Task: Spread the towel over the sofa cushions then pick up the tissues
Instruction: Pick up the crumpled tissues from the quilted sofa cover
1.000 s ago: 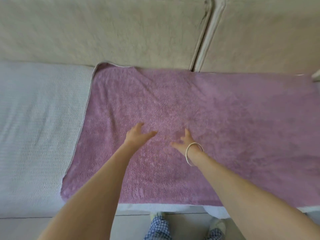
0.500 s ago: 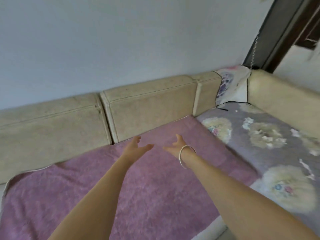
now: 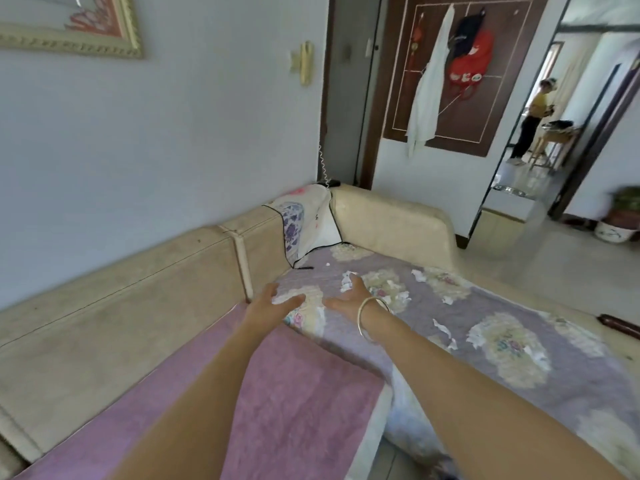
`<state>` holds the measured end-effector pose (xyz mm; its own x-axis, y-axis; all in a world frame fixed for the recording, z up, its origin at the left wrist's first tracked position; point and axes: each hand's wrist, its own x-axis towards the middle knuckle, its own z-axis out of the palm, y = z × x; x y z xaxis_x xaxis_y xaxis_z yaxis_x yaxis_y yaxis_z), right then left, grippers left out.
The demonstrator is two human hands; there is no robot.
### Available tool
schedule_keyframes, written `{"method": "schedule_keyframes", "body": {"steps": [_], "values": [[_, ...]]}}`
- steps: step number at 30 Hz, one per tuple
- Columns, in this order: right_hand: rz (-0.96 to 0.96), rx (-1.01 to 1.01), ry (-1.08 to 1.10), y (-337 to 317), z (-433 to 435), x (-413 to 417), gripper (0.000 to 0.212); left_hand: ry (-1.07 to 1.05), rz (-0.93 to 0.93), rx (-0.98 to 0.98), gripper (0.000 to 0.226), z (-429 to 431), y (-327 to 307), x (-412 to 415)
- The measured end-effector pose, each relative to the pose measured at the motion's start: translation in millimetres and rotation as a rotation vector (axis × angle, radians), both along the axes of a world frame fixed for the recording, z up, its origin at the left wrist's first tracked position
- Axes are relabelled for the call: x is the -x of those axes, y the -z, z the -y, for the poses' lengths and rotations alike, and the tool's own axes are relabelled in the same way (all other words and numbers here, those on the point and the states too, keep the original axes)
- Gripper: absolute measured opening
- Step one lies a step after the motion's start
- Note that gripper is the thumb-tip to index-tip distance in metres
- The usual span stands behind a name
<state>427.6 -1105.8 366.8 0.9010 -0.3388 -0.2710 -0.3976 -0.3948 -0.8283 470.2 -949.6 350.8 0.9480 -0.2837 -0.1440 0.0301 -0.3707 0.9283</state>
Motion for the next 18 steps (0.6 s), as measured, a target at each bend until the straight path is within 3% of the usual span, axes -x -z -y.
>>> {"method": "schedule_keyframes", "body": {"steps": [10, 18], "values": [[0.191, -0.006, 0.245, -72.6, 223.4, 10.1, 0.083, 0.267, 0.097, 0.116, 0.063, 236.4, -53.7, -39.5], [0.195, 0.065, 0.469, -58.6, 367.5, 6.6, 0.078, 0.456, 0.083, 0.179, 0.061, 389.0, -37.5, -81.2]]}}
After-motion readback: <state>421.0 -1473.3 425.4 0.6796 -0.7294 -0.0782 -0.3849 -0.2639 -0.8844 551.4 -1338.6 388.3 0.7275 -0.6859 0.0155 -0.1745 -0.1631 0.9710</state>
